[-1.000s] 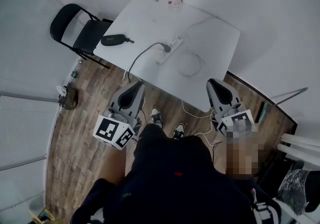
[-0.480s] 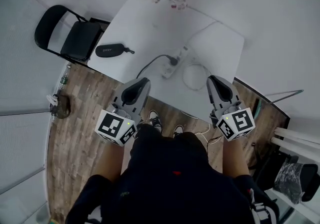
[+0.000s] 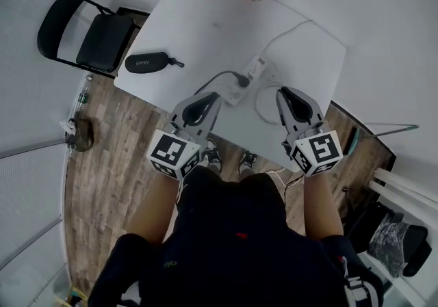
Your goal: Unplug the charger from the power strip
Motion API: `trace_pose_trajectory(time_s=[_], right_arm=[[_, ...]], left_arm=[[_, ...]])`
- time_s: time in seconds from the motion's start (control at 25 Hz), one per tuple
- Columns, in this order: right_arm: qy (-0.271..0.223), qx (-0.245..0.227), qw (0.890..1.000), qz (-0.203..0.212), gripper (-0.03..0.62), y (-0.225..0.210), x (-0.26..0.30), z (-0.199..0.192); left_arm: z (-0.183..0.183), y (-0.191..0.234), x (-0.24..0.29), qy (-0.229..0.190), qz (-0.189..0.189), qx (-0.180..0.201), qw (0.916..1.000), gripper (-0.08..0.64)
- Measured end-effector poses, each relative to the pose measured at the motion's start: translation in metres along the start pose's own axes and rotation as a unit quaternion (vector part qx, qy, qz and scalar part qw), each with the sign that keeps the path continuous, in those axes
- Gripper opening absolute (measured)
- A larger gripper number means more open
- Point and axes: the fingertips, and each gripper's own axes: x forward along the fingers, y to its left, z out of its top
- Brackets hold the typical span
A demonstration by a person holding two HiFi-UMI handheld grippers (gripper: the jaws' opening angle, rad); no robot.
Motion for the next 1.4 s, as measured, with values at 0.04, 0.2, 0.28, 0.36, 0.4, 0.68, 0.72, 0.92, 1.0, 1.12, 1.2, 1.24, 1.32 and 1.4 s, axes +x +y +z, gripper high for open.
trace_pose_trajectory(time_s=[0.04,0.2,0.28,0.36,0.4,0.68,0.72,0.92,1.0,1.12,1.2,1.24,1.32,1.4], right_arm=[[0.009,-0.008,1.0,0.005,0.034,-0.002,0.008,-0.006],[0.037,-0.017,0.999,0.023,0.035,-0.012,0.037,-0.029],[0.048,-0.01,0.998,0.036,0.05,-0.014,0.049,-0.039],[0.06,-0.012,0.997,0.046,0.095,-0.015,0.059,-0.05],[0.066,-0.015,0.996,0.049,0.098,-0.016,0.064,-0.056],[0.136,-0.056,0.987,0.062,0.145,-0.023,0.101,-0.101],[0.145,-0.062,0.985,0.064,0.149,-0.024,0.105,-0.106],[0.189,-0.084,0.975,0.085,0.158,-0.029,0.127,-0.131],[0.201,-0.095,0.971,0.094,0.164,-0.029,0.133,-0.137],[0.214,-0.107,0.964,0.116,0.17,-0.026,0.138,-0.144],[0.22,-0.11,0.962,0.121,0.17,-0.026,0.141,-0.148],[0.22,-0.111,0.962,0.12,0.17,-0.027,0.142,-0.149],[0.217,-0.108,0.963,0.118,0.169,-0.028,0.144,-0.149],[0.214,-0.108,0.964,0.118,0.167,-0.028,0.144,-0.148]], left_arm=[[-0.011,0.002,0.009,0.01,0.003,-0.002,0.9999,0.039],[-0.049,0.007,0.044,0.047,0.013,-0.005,0.9988,0.039],[-0.066,0.01,0.056,0.063,0.016,-0.006,0.9979,0.039],[-0.078,0.013,0.066,0.072,0.02,-0.012,0.9971,0.038],[-0.084,0.015,0.071,0.078,0.021,-0.015,0.9966,0.039],[-0.121,0.026,0.099,0.121,0.022,-0.011,0.9923,0.038],[-0.124,0.027,0.101,0.125,0.022,-0.011,0.9919,0.039],[-0.139,0.036,0.103,0.139,0.029,-0.024,0.9895,0.04],[-0.14,0.037,0.103,0.139,0.027,-0.029,0.9895,0.039],[-0.139,0.038,0.103,0.136,0.026,-0.033,0.9899,0.038],[-0.14,0.039,0.103,0.135,0.026,-0.035,0.9899,0.038],[-0.141,0.039,0.103,0.135,0.026,-0.036,0.9899,0.038],[-0.143,0.039,0.103,0.136,0.024,-0.037,0.9897,0.032],[-0.143,0.039,0.103,0.138,0.021,-0.034,0.9896,0.031]])
